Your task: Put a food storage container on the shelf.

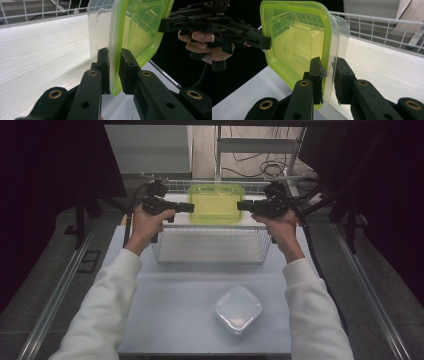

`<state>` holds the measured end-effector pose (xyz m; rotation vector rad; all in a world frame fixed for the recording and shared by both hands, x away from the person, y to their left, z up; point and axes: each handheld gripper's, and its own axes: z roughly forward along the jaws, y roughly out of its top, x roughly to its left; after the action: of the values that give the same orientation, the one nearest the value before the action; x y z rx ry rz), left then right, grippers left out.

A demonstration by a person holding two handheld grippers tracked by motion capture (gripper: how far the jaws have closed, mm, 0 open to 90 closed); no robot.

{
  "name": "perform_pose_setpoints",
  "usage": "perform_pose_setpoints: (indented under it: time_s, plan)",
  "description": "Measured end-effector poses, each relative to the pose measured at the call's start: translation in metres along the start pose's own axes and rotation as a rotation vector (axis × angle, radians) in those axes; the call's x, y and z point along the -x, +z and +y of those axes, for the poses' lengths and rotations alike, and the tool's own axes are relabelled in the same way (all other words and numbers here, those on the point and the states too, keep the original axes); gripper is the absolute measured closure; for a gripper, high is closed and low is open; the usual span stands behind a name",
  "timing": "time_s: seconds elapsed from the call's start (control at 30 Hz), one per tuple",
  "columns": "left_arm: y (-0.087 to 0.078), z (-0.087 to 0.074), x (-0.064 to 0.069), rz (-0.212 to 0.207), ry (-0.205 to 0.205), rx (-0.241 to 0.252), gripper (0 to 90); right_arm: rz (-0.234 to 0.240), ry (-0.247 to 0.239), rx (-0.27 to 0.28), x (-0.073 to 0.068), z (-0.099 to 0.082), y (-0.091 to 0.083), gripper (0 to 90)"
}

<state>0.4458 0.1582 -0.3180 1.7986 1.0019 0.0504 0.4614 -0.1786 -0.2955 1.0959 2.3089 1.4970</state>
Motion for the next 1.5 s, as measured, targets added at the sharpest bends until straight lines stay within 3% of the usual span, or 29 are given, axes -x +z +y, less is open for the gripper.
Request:
perform_pose_setpoints:
  time_s: [0.07,0.27,0.57,0.77,0.9,0.97,1.07,1.13,1.43,1.5]
  plan:
    - [0.002,0.0,-0.002,0.0,-0.015,-0.012,80.6,0.005,0.039,-0.033,0.005,-0.001,0.005,77.2]
    - [0.01,0.001,-0.009,0.008,-0.05,-0.039,80.8,0.012,0.086,-0.052,0.011,-0.001,0.011,77.4]
    - [0.014,0.008,-0.026,-0.057,-0.18,-0.026,80.5,0.028,0.17,-0.056,0.022,0.003,0.021,77.7]
    - [0.017,0.019,-0.034,-0.043,-0.249,-0.054,80.7,0.02,0.233,-0.065,0.028,0.01,0.029,77.8]
    - [0.02,0.025,-0.043,-0.066,-0.309,-0.075,80.4,0.024,0.308,-0.085,0.035,0.015,0.035,77.5]
    - [0.022,0.028,-0.047,-0.075,-0.336,-0.079,80.3,0.025,0.319,-0.087,0.036,0.016,0.035,77.4]
    - [0.025,0.029,-0.055,-0.109,-0.396,-0.068,79.6,0.03,0.392,-0.095,0.041,0.019,0.039,76.5]
    - [0.027,0.028,-0.06,-0.132,-0.429,-0.052,79.4,0.029,0.406,-0.098,0.042,0.019,0.04,76.3]
    - [0.033,0.028,-0.072,-0.159,-0.497,-0.022,78.1,0.021,0.531,-0.083,0.052,0.019,0.049,74.1]
    - [0.034,0.027,-0.073,-0.162,-0.5,-0.018,77.8,0.019,0.533,-0.078,0.053,0.019,0.05,73.9]
